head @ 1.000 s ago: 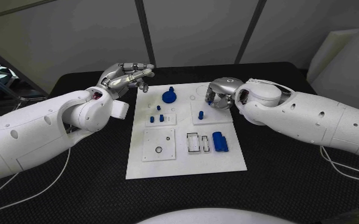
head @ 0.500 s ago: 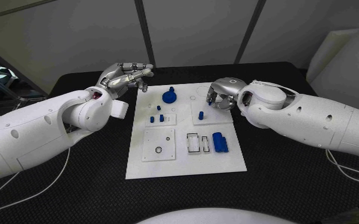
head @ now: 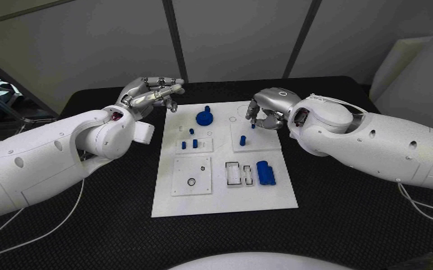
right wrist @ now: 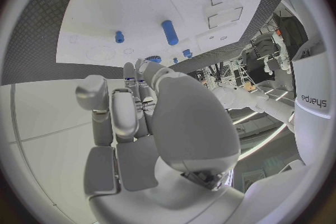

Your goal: Assemble the parts on the task board

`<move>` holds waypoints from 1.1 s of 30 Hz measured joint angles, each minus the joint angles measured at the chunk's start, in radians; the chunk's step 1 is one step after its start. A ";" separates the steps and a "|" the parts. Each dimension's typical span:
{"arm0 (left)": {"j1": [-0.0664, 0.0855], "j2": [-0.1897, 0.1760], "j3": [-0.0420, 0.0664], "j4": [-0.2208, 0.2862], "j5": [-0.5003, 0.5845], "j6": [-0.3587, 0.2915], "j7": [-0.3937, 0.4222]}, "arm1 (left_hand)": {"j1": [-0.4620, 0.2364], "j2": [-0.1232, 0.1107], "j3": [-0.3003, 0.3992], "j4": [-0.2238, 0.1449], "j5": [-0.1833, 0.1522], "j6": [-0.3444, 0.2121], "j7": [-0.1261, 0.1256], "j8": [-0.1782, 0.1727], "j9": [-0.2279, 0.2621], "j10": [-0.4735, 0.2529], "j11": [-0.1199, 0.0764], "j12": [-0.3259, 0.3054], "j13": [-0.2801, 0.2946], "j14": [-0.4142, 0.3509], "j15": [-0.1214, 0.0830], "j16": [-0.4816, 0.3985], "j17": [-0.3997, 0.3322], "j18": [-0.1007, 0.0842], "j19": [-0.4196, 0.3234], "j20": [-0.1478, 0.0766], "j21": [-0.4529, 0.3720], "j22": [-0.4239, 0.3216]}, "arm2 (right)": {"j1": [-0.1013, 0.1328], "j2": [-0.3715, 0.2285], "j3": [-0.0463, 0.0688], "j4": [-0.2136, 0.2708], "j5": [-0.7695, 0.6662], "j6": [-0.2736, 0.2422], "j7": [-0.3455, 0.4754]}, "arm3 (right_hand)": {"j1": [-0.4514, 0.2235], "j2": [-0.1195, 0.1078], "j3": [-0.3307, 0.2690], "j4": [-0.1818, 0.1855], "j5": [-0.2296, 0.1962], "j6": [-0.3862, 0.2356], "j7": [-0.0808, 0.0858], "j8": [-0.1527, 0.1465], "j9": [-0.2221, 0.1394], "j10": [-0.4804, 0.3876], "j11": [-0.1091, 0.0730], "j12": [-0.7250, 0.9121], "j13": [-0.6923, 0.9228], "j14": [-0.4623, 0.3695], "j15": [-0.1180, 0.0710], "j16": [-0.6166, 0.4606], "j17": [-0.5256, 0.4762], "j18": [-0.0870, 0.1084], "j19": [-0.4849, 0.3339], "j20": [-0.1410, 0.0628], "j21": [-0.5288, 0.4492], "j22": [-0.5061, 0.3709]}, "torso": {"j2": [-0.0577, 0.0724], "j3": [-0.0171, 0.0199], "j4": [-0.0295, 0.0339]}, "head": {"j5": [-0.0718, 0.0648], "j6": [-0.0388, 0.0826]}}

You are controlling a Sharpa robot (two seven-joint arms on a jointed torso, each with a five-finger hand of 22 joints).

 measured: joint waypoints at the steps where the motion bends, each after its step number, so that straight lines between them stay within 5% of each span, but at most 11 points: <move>1: 0.000 0.000 0.000 0.000 0.000 0.000 0.000 | 0.000 0.000 0.000 0.000 0.000 0.000 0.000 0.000 0.000 -0.002 0.002 0.000 0.000 0.000 0.000 0.000 -0.001 0.000 0.000 0.000 -0.001 0.000 | 0.000 -0.002 0.001 0.003 0.000 -0.001 -0.001 | 0.000 0.000 0.000 0.000 0.000 0.000 0.000 0.000 0.000 0.000 0.000 0.000 0.000 0.000 0.000 0.000 0.000 0.000 0.000 0.000 0.000 0.000 | 0.000 -0.0001 0.0000 | 0.000 0.001; 10: 0.000 0.000 0.000 -0.002 -0.002 -0.001 -0.001 | 0.000 0.000 0.000 0.000 0.000 0.000 0.000 0.000 0.000 -0.007 0.000 0.000 0.000 -0.003 0.003 0.000 -0.002 0.000 0.000 0.000 -0.004 -0.001 | 0.000 -0.001 0.005 -0.011 0.000 -0.003 -0.013 | -0.021 -0.010 0.006 0.001 -0.003 -0.006 0.006 -0.010 -0.003 0.000 0.000 -0.010 -0.002 0.000 0.000 0.004 0.001 0.000 0.000 0.000 0.000 0.002 | 0.001 -0.0006 0.0000 | -0.002 0.004; 21: 0.000 -0.001 0.000 -0.001 -0.003 -0.002 -0.001 | 0.000 0.000 0.000 0.000 0.000 0.000 0.000 0.000 0.000 -0.007 0.000 0.000 0.000 -0.003 0.003 0.000 -0.001 0.000 0.000 0.000 -0.004 -0.001 | 0.000 0.023 0.005 -0.051 0.000 0.042 -0.030 | -0.088 -0.069 -0.008 0.022 -0.006 -0.119 0.014 -0.020 -0.013 -0.113 0.022 -0.024 -0.009 0.002 0.009 0.010 -0.010 0.000 -0.037 0.025 -0.029 -0.042 | 0.003 -0.0002 0.0013 | -0.002 0.004; 33: 0.000 -0.001 0.000 0.001 -0.003 -0.003 -0.001 | 0.000 0.000 0.000 0.000 0.000 0.000 0.000 0.000 0.000 -0.007 0.000 0.000 0.001 -0.003 0.003 0.000 -0.002 0.000 0.000 0.000 -0.004 -0.001 | 0.000 0.053 0.005 -0.097 0.003 0.111 -0.044 | -0.088 -0.069 -0.020 0.022 -0.006 -0.132 0.015 -0.020 -0.009 -0.131 0.024 -0.013 -0.006 0.002 0.009 0.010 -0.016 0.000 -0.041 0.028 -0.027 -0.037 | 0.003 0.0006 0.0013 | -0.001 0.000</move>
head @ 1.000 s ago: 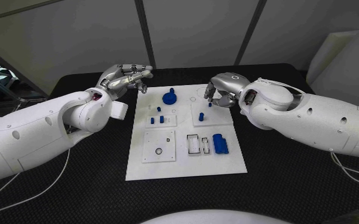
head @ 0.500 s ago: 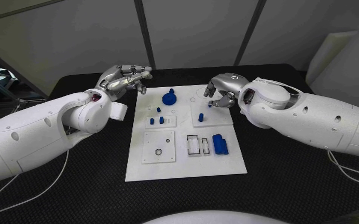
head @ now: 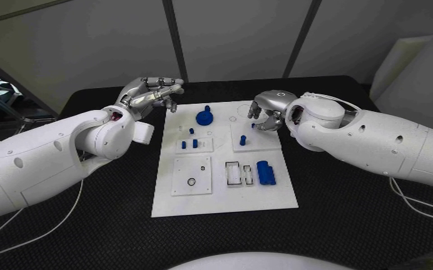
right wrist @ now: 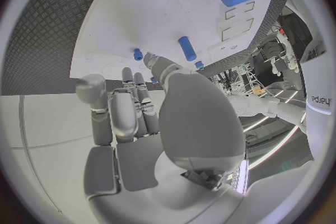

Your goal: Assemble the parts on the task board

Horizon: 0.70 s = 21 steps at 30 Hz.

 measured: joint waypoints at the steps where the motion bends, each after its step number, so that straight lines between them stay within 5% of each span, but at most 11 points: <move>1: 0.000 0.000 0.000 0.000 0.000 0.000 0.000 | 0.000 0.000 0.000 0.000 0.000 0.000 0.000 0.000 0.000 0.000 0.000 0.000 0.000 0.000 0.000 0.000 0.000 0.000 0.000 0.000 0.000 0.000 | 0.000 0.004 0.000 -0.004 0.001 0.005 0.000 | -0.005 0.005 0.000 0.000 0.000 0.007 0.002 0.002 0.002 0.003 -0.003 0.002 0.000 0.000 0.000 0.000 0.000 0.000 0.002 0.001 0.002 0.003 | 0.000 0.0000 0.0000 | 0.000 -0.001; 21: 0.000 0.001 0.000 0.000 -0.001 -0.001 0.000 | 0.000 0.000 0.000 0.000 0.000 0.000 0.000 0.000 0.000 0.000 0.000 0.000 0.000 0.000 0.000 0.000 0.000 0.000 0.000 0.000 0.000 0.000 | -0.001 0.043 -0.002 -0.061 0.016 0.048 0.003 | 0.021 0.032 0.023 -0.014 0.005 0.060 0.002 0.015 0.007 0.047 -0.004 0.021 0.000 0.000 0.000 0.006 0.012 0.000 0.023 -0.006 0.027 0.036 | -0.001 -0.0002 0.0003 | 0.006 -0.009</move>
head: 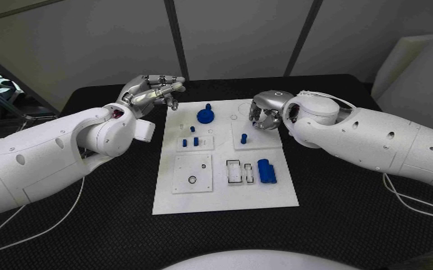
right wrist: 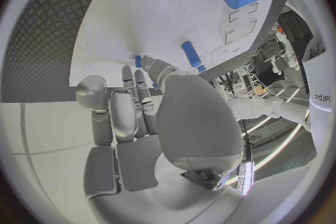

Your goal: Assemble the parts on the task board

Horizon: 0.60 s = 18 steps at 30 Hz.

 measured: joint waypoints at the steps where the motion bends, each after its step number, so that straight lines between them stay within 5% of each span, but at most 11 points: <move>1: 0.000 0.000 0.000 0.000 0.000 0.000 0.000 | 0.000 0.000 0.000 0.000 0.000 0.000 0.000 0.000 0.000 0.000 0.000 0.000 0.000 0.000 0.000 0.000 0.000 0.000 0.000 0.000 0.000 0.000 | 0.000 0.001 0.000 -0.001 0.000 0.002 0.000 | 0.000 0.000 0.000 0.000 0.000 0.000 0.000 0.000 0.000 0.000 0.000 0.000 0.000 0.000 0.000 0.000 0.000 0.000 0.000 0.000 0.000 0.000 | 0.000 0.0000 -0.0001 | 0.000 0.000; 18: 0.000 0.000 0.000 0.000 0.000 0.000 0.000 | 0.004 0.004 -0.003 -0.003 0.000 0.000 0.000 0.000 0.000 -0.004 0.004 0.005 0.000 -0.004 -0.003 0.000 -0.002 0.000 0.000 0.000 0.000 -0.002 | 0.002 0.012 -0.001 -0.013 0.002 0.023 0.001 | 0.005 0.005 0.007 -0.008 0.004 0.022 -0.003 0.003 0.002 0.018 -0.008 0.005 0.001 0.000 0.000 0.004 0.003 0.000 0.010 -0.001 0.013 0.015 | 0.000 0.0005 -0.0010 | 0.001 -0.005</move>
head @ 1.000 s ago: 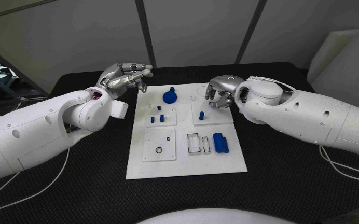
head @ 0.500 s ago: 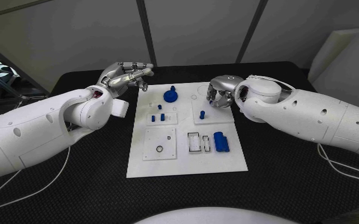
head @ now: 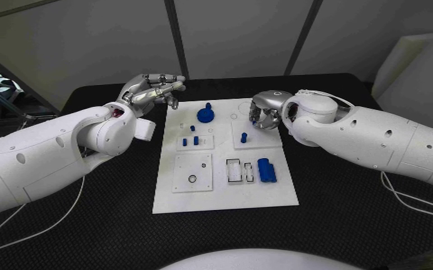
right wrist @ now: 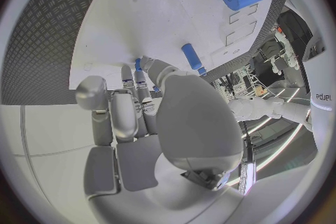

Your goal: Assemble the parts on the task board

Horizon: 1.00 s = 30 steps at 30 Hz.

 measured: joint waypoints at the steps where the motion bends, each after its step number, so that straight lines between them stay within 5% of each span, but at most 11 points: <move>1: 0.000 0.000 0.000 0.000 0.000 0.000 0.000 | 0.000 0.000 0.000 0.000 0.000 0.000 0.000 0.000 0.000 0.000 0.000 0.000 0.000 0.000 0.000 0.000 0.000 0.000 0.000 0.000 0.000 0.000 | 0.000 0.000 0.000 0.000 0.000 0.001 0.000 | 0.000 0.000 0.002 -0.002 0.000 0.004 -0.004 0.004 0.001 0.008 -0.002 0.001 0.001 0.000 0.000 0.001 0.001 0.000 0.004 -0.002 0.005 0.006 | 0.000 0.0000 0.0000 | 0.000 0.000; 12: 0.000 0.001 0.000 -0.001 0.000 0.000 -0.001 | 0.000 0.000 0.003 -0.003 0.000 0.000 0.000 0.000 0.000 0.000 0.000 0.000 0.000 0.000 0.000 0.000 0.000 0.000 0.000 0.000 0.000 0.000 | 0.000 0.003 -0.002 0.002 -0.016 0.005 -0.002 | 0.022 0.032 0.020 -0.035 -0.001 0.069 -0.027 0.026 0.011 0.082 -0.028 0.017 0.014 0.002 -0.020 0.010 0.012 -0.016 0.033 -0.017 0.051 0.066 | 0.000 -0.0001 -0.0007 | -0.002 -0.004; 30: 0.000 0.000 0.000 0.001 -0.010 -0.001 -0.001 | 0.000 0.000 0.003 -0.003 0.000 0.000 0.000 0.000 -0.001 0.000 0.000 0.000 0.001 0.000 0.000 0.000 -0.001 0.000 0.000 0.000 -0.004 -0.001 | -0.004 0.009 -0.004 0.017 -0.088 0.016 -0.026 | 0.033 0.035 0.018 -0.054 -0.003 0.073 -0.024 0.026 0.014 0.091 -0.030 0.016 0.016 -0.002 -0.024 0.014 0.014 -0.016 0.036 -0.020 0.063 0.082 | -0.001 -0.0005 -0.0006 | -0.006 -0.005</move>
